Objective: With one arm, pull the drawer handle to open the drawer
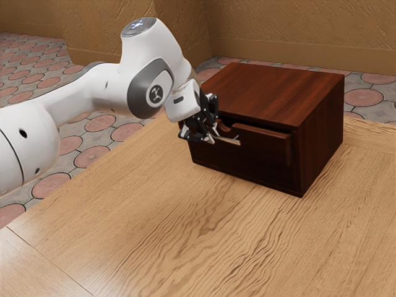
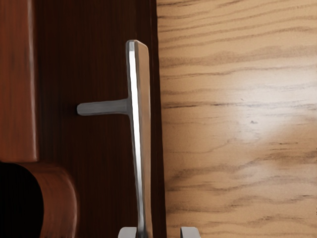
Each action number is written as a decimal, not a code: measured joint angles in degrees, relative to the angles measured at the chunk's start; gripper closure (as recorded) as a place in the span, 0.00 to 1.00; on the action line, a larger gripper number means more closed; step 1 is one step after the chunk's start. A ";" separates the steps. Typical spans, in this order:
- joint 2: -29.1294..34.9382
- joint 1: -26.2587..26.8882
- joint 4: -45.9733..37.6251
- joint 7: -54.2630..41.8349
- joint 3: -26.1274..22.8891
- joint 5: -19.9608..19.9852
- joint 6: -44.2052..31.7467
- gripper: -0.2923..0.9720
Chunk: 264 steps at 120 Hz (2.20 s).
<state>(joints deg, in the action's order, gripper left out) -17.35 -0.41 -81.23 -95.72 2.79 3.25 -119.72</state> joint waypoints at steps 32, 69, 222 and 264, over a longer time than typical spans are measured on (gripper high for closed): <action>0.37 -0.27 -0.19 0.68 0.03 0.39 0.75 0.82; 1.79 -0.29 -1.91 1.76 0.04 0.54 1.20 0.84; 15.02 -0.44 -17.02 5.20 0.11 0.69 3.52 0.84; 19.51 -0.76 -22.30 5.82 -0.09 0.71 4.32 0.84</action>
<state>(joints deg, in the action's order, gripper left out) 2.15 -1.17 -103.53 -89.90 2.70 3.96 -115.40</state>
